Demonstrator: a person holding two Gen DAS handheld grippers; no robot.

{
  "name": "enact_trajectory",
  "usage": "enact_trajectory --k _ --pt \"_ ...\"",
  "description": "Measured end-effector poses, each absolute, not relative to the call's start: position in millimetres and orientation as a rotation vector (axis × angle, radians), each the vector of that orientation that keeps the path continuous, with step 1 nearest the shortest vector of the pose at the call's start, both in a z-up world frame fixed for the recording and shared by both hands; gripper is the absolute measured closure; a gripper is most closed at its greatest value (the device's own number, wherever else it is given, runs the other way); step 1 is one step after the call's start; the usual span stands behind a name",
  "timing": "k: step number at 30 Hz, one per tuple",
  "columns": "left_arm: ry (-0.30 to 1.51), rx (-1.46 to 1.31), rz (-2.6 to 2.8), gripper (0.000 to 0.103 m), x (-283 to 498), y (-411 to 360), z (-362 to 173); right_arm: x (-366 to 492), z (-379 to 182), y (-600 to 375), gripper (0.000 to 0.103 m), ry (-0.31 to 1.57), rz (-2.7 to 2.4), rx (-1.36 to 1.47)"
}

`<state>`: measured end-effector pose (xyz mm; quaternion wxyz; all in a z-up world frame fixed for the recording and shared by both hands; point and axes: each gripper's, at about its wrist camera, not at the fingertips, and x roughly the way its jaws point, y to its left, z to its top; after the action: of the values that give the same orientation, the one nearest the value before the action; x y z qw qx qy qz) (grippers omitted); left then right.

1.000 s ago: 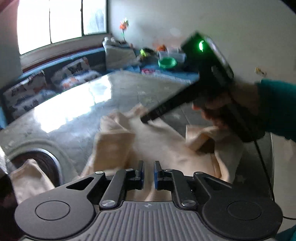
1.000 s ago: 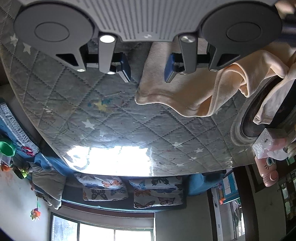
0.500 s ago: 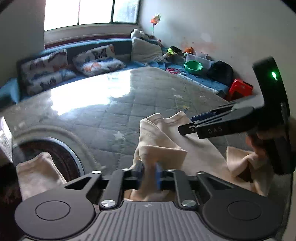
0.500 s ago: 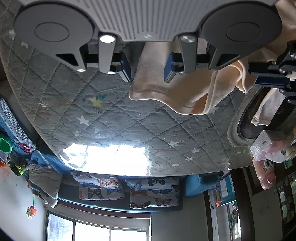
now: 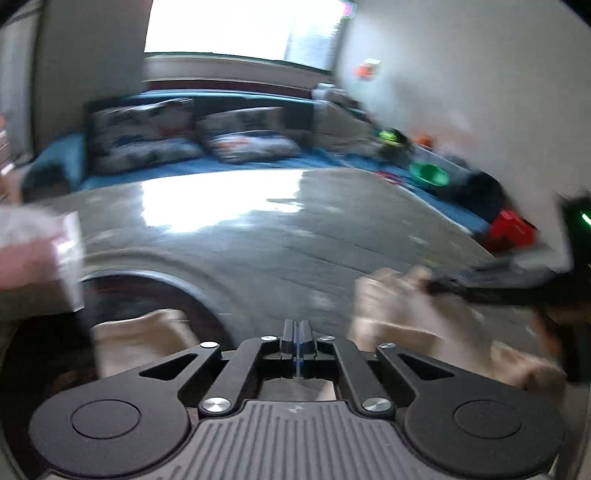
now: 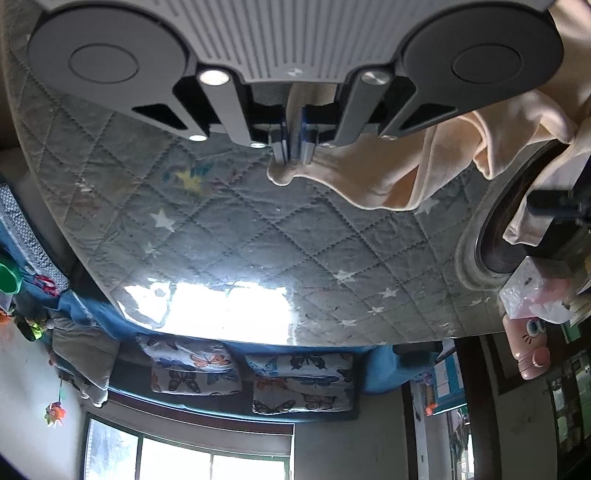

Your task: Fold clothes

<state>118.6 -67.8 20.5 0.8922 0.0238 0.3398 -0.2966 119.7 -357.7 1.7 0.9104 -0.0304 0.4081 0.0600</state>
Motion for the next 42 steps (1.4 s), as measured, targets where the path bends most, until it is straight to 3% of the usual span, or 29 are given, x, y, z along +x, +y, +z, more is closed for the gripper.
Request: enact_trajectory --k 2,4,5,7,8,9,11,14,19,42 --pt "0.697 0.089 -0.638 0.084 112 -82 19 119 0 -357 0.090 0.842 0.123 -0.063" --pt "0.710 0.096 -0.653 0.066 113 -92 15 117 -1 -356 0.090 0.838 0.124 -0.057" --pt "0.718 0.100 -0.656 0.066 113 -96 13 117 0 -356 0.090 0.837 0.127 -0.059" --pt "0.725 0.116 -0.666 0.070 113 -102 10 116 2 -355 0.088 0.833 0.133 -0.062" --pt "0.722 0.131 -0.672 0.075 112 -104 9 116 3 -355 0.088 0.831 0.136 -0.063" --pt "0.719 0.146 -0.679 0.090 111 -105 8 116 3 -355 0.088 0.832 0.139 -0.062" --pt "0.715 0.158 -0.675 0.096 111 -107 7 117 2 -356 0.087 0.835 0.147 -0.064" --pt "0.692 0.154 -0.649 0.097 113 -103 8 120 -1 -356 0.087 0.846 0.155 -0.061" --pt "0.649 0.143 -0.517 0.098 128 -87 15 121 0 -355 0.098 0.833 0.139 -0.081" --pt "0.658 0.100 -0.120 0.098 195 2 -7 171 -5 -326 0.101 0.769 0.076 -0.225"
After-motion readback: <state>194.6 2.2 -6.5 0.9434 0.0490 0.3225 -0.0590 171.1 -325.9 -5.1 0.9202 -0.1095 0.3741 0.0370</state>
